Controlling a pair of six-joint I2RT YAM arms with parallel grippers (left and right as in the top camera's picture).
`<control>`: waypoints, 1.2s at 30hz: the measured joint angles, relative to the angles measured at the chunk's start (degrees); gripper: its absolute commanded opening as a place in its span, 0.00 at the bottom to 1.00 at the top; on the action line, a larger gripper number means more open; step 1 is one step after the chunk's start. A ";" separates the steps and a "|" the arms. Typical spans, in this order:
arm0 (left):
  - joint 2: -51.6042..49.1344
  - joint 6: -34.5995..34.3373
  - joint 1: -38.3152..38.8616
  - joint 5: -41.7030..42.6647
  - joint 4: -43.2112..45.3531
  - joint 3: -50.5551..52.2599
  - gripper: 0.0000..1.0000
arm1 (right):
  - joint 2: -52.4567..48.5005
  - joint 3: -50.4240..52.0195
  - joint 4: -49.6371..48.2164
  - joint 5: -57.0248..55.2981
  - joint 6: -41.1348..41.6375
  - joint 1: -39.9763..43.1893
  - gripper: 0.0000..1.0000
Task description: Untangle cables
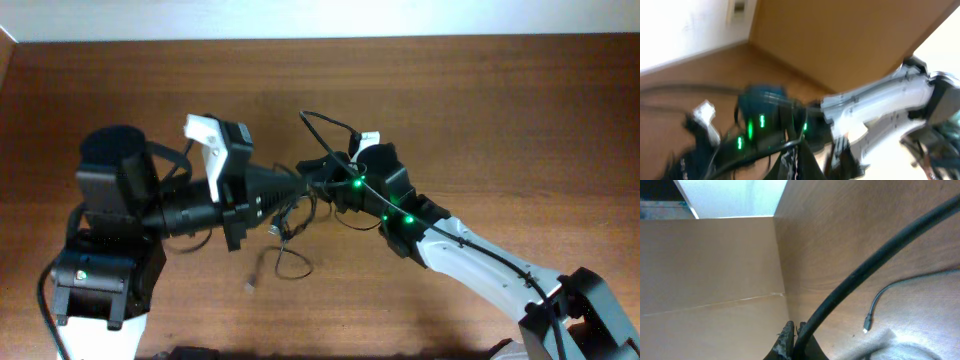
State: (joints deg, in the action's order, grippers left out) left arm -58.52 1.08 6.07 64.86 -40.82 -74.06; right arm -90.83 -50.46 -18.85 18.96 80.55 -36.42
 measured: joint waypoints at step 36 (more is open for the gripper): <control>-29.77 -18.01 0.92 -51.06 -4.39 0.31 0.00 | 0.68 -3.48 53.29 6.10 -54.31 22.40 0.41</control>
State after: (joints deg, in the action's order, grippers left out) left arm -88.29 -16.93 6.98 13.80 -45.21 -73.76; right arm -90.15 -53.93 34.44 25.06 26.24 -14.02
